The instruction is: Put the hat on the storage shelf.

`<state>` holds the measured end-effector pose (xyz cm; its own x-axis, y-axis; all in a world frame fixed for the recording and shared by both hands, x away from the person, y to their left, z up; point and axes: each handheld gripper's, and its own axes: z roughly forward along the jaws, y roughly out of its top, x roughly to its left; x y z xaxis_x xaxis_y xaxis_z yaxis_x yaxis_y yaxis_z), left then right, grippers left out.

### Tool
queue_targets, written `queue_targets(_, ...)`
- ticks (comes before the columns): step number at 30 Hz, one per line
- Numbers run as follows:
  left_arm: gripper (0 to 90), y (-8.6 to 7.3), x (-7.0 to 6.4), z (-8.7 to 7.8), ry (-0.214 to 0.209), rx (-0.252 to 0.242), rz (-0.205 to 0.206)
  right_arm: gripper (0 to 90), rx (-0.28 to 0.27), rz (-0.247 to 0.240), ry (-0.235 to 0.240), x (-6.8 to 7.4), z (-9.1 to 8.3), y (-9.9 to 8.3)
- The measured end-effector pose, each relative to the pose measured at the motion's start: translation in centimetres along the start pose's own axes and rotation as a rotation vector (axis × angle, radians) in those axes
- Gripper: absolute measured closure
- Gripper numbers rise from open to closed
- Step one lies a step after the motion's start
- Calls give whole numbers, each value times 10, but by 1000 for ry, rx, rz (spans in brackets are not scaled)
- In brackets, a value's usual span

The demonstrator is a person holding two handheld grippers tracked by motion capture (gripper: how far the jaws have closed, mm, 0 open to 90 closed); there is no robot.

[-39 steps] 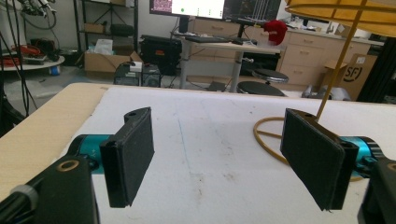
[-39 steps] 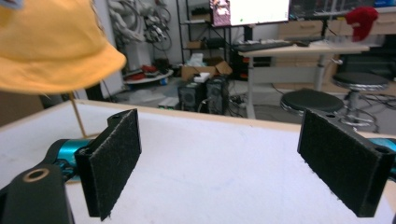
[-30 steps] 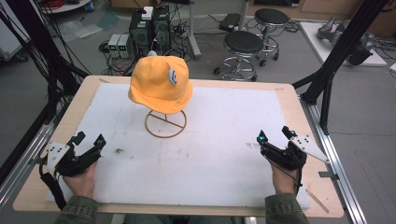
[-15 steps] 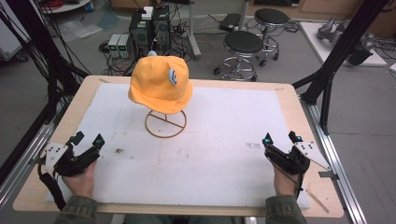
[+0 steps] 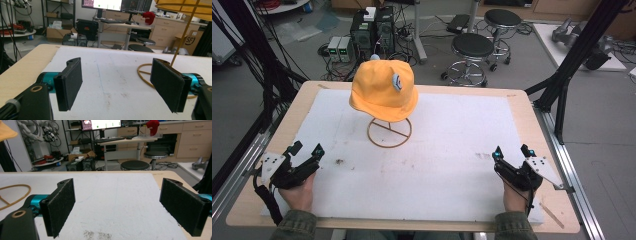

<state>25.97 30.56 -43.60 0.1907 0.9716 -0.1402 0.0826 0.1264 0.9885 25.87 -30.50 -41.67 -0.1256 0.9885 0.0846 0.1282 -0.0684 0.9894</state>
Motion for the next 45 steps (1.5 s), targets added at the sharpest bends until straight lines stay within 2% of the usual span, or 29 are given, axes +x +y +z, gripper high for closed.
queue_targets(6,259,-1,-2,0,-5,3,2,120,-18,-4,2,2,-3,-3)
queue_targets(14,259,-1,-2,1,-8,11,4,120,-19,0,26,5,-5,-5)
queue_targets(20,259,-2,-2,2,-10,12,-3,120,-31,13,21,3,-6,-5)
queue_targets(45,260,-1,2,2,-1,7,-31,122,-16,6,35,3,-9,-6)
